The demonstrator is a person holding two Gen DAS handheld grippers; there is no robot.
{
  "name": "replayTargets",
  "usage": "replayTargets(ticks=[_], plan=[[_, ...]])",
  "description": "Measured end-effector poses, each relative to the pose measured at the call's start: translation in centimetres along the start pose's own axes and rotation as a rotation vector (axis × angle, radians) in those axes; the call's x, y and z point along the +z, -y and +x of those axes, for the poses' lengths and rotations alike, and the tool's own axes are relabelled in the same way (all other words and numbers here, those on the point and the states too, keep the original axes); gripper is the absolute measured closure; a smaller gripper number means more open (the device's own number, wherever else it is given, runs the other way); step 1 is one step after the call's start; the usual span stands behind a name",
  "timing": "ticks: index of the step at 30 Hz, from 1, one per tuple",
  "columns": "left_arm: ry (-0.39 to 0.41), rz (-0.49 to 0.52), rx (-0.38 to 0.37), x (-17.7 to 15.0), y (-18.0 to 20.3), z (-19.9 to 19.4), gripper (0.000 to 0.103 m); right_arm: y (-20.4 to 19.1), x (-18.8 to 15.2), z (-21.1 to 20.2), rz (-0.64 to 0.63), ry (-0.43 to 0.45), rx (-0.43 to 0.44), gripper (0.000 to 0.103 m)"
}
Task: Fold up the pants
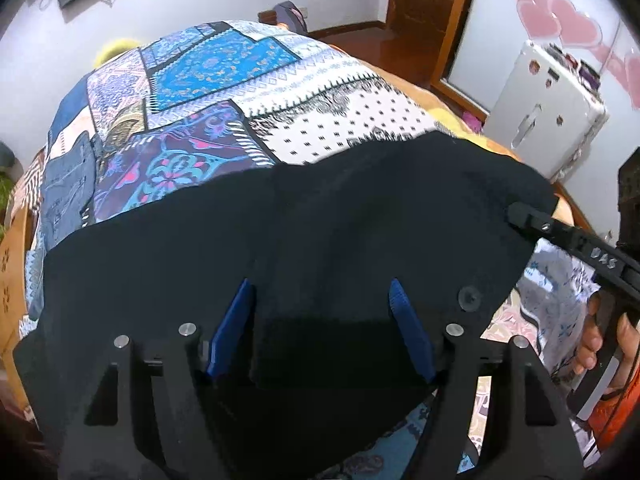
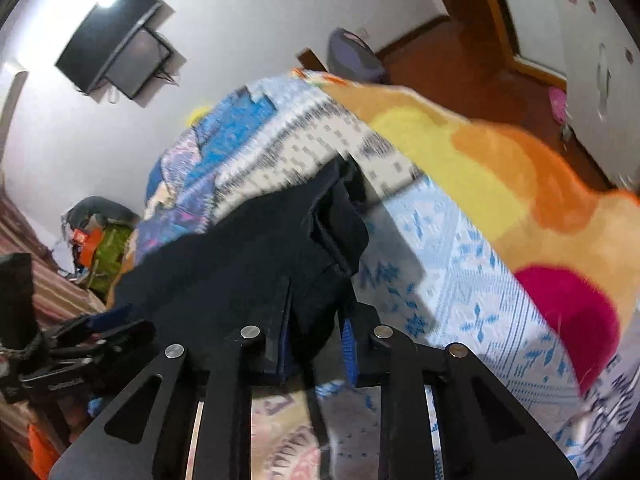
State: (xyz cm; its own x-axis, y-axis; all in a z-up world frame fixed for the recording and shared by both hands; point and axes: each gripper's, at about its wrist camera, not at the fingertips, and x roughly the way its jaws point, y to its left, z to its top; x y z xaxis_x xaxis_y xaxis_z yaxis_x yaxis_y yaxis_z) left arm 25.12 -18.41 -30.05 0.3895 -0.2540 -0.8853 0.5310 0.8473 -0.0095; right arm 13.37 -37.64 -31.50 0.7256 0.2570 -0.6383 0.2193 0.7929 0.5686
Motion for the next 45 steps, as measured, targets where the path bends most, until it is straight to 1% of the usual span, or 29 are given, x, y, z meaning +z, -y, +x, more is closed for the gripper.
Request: replayTargets(ticks=[5,9,14,20,24,27,31,36,37,40,41,43,44,45], plan=[[0.062,-0.039,0.024,0.2,-1.7,-2.5,0.032,-2.9,1.7,-2.2,-0.075,0.058,0.038,0.084],[0.129,-0.092,0.042,0.0,-4.1,-5.5,0.032,-5.5,2.9,-3.3,-0.13,0.1,0.08,0.085],[0.21,-0.162,0.068,-0.8,-7.5,-9.3,0.032,-10.2,4.1,-3.8,-0.215,0.147,0.138,0.085],[0.304,-0.256,0.106,-3.1,-11.9,-13.7,0.032,-15.4,4.8,-2.9,-0.312,0.176,0.192,0.086],[0.357,-0.32,0.136,-5.4,-14.8,-16.3,0.029,-18.7,4.6,-1.6,-0.376,0.162,0.231,0.086],[0.377,-0.357,0.16,-7.0,-16.6,-17.5,0.028,-21.0,3.8,0.1,-0.429,0.124,0.268,0.087],[0.378,-0.403,0.188,-9.0,-18.5,-18.3,0.028,-24.0,1.4,2.8,-0.509,0.041,0.314,0.087],[0.358,-0.441,0.193,-10.7,-19.8,-18.2,0.028,-26.2,-3.4,7.1,-0.599,-0.118,0.333,0.088],[0.353,-0.444,0.194,-10.9,-19.9,-18.0,0.028,-26.3,-4.8,8.2,-0.622,-0.163,0.33,0.088],[0.335,-0.449,0.189,-11.2,-20.1,-17.4,0.028,-26.5,-7.2,9.8,-0.668,-0.245,0.311,0.087],[0.328,-0.448,0.186,-11.2,-20.0,-17.1,0.028,-26.4,-7.9,10.4,-0.688,-0.278,0.296,0.084],[0.318,-0.438,0.182,-11.2,-19.8,-16.8,0.028,-26.3,-8.6,11.1,-0.704,-0.328,0.269,0.08],[0.314,-0.431,0.182,-11.0,-19.7,-16.6,0.028,-26.3,-8.7,10.8,-0.71,-0.349,0.267,0.075],[0.311,-0.421,0.182,-10.8,-19.4,-16.4,0.028,-26.3,-8.7,10.3,-0.712,-0.36,0.274,0.068]])
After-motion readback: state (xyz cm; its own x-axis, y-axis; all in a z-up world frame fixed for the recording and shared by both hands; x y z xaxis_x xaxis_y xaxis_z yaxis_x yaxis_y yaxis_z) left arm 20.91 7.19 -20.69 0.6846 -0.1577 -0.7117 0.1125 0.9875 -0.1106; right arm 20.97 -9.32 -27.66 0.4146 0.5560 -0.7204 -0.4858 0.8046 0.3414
